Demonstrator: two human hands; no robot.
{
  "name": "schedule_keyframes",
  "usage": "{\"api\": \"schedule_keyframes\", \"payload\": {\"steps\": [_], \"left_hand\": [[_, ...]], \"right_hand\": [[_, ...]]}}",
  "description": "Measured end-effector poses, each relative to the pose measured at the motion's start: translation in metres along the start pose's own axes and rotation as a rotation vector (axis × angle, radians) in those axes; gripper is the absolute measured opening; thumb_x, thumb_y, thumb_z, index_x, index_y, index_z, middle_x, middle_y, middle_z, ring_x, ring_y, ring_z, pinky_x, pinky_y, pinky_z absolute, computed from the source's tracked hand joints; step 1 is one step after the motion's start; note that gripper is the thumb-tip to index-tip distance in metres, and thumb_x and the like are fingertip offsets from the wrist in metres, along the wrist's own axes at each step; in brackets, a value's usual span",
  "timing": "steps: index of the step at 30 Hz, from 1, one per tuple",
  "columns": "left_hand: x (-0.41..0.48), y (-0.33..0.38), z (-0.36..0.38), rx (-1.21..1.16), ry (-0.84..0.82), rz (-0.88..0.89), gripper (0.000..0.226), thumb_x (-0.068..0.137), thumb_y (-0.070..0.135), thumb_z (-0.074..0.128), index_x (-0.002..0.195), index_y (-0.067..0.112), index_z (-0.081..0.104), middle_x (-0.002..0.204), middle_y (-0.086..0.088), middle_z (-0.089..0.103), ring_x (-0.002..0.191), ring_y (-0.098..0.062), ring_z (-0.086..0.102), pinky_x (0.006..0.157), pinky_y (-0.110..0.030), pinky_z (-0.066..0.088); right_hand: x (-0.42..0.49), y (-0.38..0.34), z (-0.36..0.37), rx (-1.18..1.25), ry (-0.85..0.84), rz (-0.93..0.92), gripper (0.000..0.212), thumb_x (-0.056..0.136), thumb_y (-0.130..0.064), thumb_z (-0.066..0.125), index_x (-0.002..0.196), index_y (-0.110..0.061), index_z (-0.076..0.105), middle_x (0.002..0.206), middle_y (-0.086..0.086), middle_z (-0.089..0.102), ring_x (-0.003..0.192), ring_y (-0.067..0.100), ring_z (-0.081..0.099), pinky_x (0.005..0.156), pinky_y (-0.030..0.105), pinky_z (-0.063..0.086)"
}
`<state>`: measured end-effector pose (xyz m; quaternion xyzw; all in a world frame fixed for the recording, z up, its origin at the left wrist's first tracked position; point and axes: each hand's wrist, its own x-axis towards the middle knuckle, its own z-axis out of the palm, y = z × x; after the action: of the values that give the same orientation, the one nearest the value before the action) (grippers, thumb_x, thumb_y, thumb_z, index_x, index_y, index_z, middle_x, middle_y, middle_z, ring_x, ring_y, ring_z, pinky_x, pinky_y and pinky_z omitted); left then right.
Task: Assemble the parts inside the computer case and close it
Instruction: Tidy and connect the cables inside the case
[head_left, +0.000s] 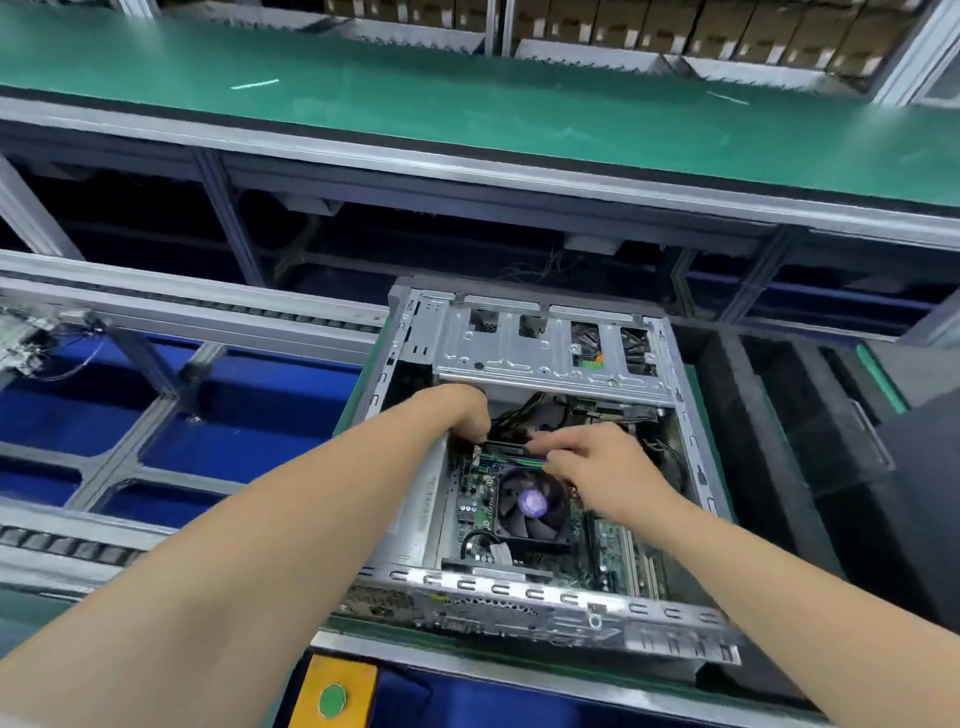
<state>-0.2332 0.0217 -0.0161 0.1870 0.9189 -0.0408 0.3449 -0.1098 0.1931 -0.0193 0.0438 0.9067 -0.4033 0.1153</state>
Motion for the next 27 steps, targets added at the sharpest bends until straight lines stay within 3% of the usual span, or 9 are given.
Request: {"api": "schedule_keyframes", "payload": {"steps": [3, 7, 9, 11, 14, 18, 23, 25, 27], "left_hand": [[0.003, 0.005, -0.001, 0.022, -0.045, 0.025, 0.035, 0.105, 0.017, 0.043, 0.129, -0.004, 0.058, 0.132, -0.019, 0.054, 0.103, -0.030, 0.056, 0.088, -0.033, 0.046], [-0.005, 0.013, -0.006, -0.073, 0.019, 0.034, 0.026, 0.101, 0.005, 0.035, 0.111, 0.001, 0.059, 0.111, -0.018, 0.053, 0.078, -0.023, 0.051, 0.067, -0.030, 0.042], [-0.003, 0.018, -0.006, -0.146, 0.052, 0.038, 0.037, 0.104, 0.008, 0.032, 0.130, -0.003, 0.056, 0.130, -0.024, 0.054, 0.101, -0.029, 0.057, 0.083, -0.035, 0.045], [0.001, 0.021, -0.004, -0.177, 0.038, 0.060, 0.041, 0.106, 0.012, 0.032, 0.141, -0.003, 0.049, 0.147, -0.020, 0.048, 0.125, -0.034, 0.055, 0.098, -0.039, 0.045], [0.011, 0.021, 0.003, -0.137, 0.043, 0.086, 0.039, 0.105, 0.012, 0.037, 0.137, -0.001, 0.052, 0.143, -0.019, 0.052, 0.110, -0.031, 0.055, 0.098, -0.039, 0.045], [0.016, 0.017, 0.008, -0.080, 0.090, 0.070, 0.029, 0.101, 0.006, 0.038, 0.120, 0.002, 0.058, 0.132, -0.020, 0.057, 0.099, -0.030, 0.052, 0.092, -0.038, 0.048], [0.015, 0.015, 0.008, -0.013, 0.109, 0.094, 0.035, 0.103, 0.014, 0.039, 0.131, 0.001, 0.055, 0.139, -0.019, 0.054, 0.109, -0.033, 0.057, 0.085, -0.035, 0.040], [0.015, 0.016, 0.009, 0.011, 0.106, 0.119, 0.026, 0.103, 0.019, 0.044, 0.119, 0.003, 0.058, 0.126, -0.017, 0.059, 0.086, -0.028, 0.056, 0.080, -0.033, 0.042], [0.017, 0.016, 0.009, 0.028, 0.104, 0.109, 0.031, 0.104, 0.023, 0.048, 0.123, 0.001, 0.059, 0.118, -0.015, 0.060, 0.091, -0.030, 0.056, 0.080, -0.034, 0.044]], "right_hand": [[-0.009, 0.013, -0.003, 0.078, 0.169, 0.183, 0.034, 0.100, -0.013, 0.056, 0.078, -0.022, 0.079, 0.081, 0.000, 0.079, 0.057, 0.011, 0.065, 0.062, 0.032, 0.059], [-0.003, 0.016, 0.001, -0.264, -0.030, 0.320, 0.033, 0.100, -0.007, 0.045, 0.114, 0.007, 0.072, 0.114, 0.027, 0.073, 0.074, 0.030, 0.062, 0.063, 0.035, 0.049], [0.002, 0.015, 0.004, -0.339, -0.044, 0.338, 0.033, 0.102, -0.004, 0.044, 0.125, 0.006, 0.065, 0.124, 0.025, 0.067, 0.100, 0.036, 0.066, 0.076, 0.037, 0.054], [0.006, 0.014, 0.008, -0.362, -0.018, 0.306, 0.031, 0.103, -0.003, 0.042, 0.129, -0.003, 0.059, 0.124, 0.020, 0.064, 0.094, 0.031, 0.063, 0.067, 0.033, 0.049], [0.011, 0.018, 0.015, -0.277, 0.083, 0.248, 0.022, 0.109, -0.012, 0.040, 0.127, -0.007, 0.051, 0.111, 0.019, 0.065, 0.075, 0.020, 0.058, 0.054, 0.031, 0.040], [0.015, 0.016, 0.023, -0.305, 0.194, 0.222, 0.015, 0.108, -0.007, 0.040, 0.121, -0.001, 0.044, 0.091, 0.015, 0.058, 0.081, 0.031, 0.057, 0.052, 0.033, 0.036], [0.016, 0.014, 0.027, -0.403, 0.264, 0.201, 0.023, 0.105, -0.003, 0.043, 0.123, 0.008, 0.052, 0.120, 0.028, 0.055, 0.111, 0.041, 0.053, 0.083, 0.033, 0.034], [0.017, 0.015, 0.027, -0.465, 0.191, 0.207, 0.019, 0.105, 0.001, 0.041, 0.116, 0.007, 0.055, 0.122, 0.025, 0.055, 0.115, 0.037, 0.051, 0.081, 0.027, 0.031], [0.017, 0.016, 0.025, -0.490, 0.175, 0.198, 0.014, 0.106, 0.001, 0.042, 0.107, 0.002, 0.056, 0.116, 0.021, 0.057, 0.104, 0.030, 0.053, 0.077, 0.027, 0.034]]}}
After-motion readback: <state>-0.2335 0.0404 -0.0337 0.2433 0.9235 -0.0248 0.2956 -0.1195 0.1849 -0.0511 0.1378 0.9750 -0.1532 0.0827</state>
